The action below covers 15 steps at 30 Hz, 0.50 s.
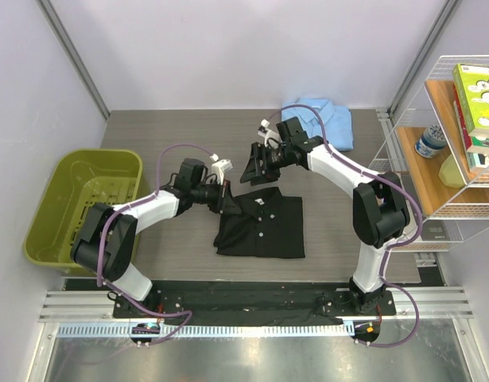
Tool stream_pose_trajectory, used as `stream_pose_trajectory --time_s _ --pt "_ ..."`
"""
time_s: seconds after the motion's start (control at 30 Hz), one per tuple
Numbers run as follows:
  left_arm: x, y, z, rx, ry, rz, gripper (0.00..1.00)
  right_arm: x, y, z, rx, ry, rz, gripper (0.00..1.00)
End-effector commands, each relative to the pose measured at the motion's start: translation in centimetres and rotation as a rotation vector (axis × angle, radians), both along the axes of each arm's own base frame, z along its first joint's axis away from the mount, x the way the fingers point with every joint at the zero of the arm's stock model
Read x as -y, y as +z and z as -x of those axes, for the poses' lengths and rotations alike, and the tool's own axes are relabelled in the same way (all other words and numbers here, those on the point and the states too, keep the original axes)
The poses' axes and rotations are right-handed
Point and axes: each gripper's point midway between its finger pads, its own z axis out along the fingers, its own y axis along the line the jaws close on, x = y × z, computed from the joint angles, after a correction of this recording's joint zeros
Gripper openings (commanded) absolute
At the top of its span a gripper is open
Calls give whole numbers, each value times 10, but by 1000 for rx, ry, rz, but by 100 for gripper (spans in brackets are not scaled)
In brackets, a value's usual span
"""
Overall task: Fold and stack the long sleeve shirts
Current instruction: Fold the shirt
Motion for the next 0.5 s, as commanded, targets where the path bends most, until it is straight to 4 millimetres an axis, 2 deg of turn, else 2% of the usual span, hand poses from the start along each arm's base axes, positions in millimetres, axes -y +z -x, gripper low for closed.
stream_pose_trajectory --time_s 0.0,0.2,0.47 --pt "3 15 -6 100 -46 -3 10 -5 -2 -3 52 39 22 57" --pt "4 21 -7 165 -74 -7 11 -12 -25 6 1 49 43 56" --pt "8 20 -4 196 -106 -13 12 -18 -41 16 -24 77 63 54"
